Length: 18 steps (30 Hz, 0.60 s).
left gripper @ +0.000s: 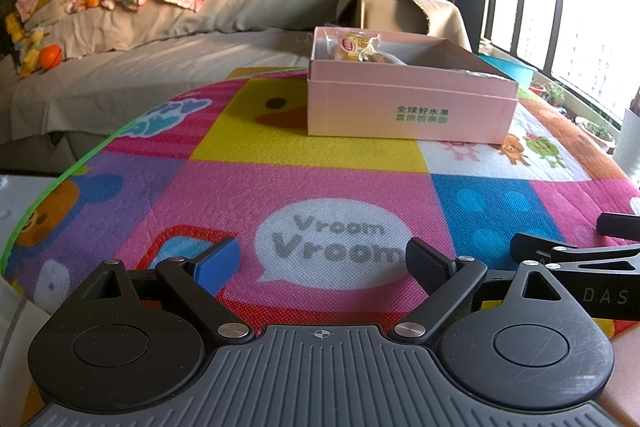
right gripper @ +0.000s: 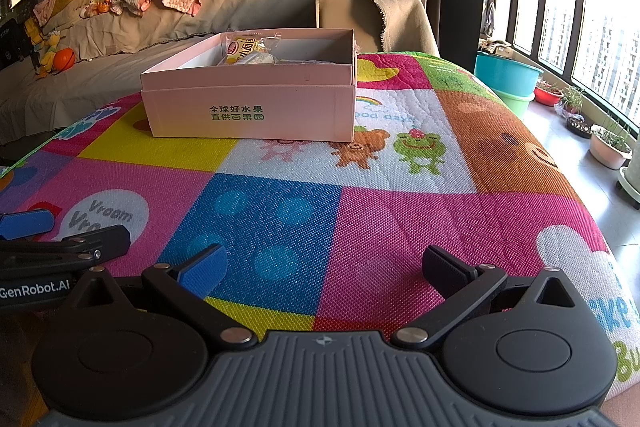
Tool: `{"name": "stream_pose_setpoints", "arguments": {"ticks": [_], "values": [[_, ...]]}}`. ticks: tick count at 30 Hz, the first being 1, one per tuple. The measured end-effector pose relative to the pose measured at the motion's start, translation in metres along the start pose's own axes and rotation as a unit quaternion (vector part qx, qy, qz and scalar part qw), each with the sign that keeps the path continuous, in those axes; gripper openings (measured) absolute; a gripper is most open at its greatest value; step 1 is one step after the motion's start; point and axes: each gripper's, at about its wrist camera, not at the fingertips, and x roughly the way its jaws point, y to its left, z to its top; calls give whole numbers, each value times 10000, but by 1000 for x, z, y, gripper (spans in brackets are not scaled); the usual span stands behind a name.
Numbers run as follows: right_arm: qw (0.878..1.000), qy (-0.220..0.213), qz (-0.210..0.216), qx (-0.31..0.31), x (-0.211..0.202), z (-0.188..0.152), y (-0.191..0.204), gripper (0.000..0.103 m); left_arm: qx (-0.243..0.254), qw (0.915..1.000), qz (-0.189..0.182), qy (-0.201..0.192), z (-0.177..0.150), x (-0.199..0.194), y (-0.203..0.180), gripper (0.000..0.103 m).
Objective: Organize objects
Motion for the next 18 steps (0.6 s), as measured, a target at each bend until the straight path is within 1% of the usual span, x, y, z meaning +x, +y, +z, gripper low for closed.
{"name": "stream_pose_setpoints", "arguments": {"ticks": [3,18], "values": [[10000,0,1,1,0,0,0,103,25,10000,43,2,0,0,-1,95],[10000,0,0,-2,0,0,0,103,25,10000,-15,2,2,2,-1,95]]}}
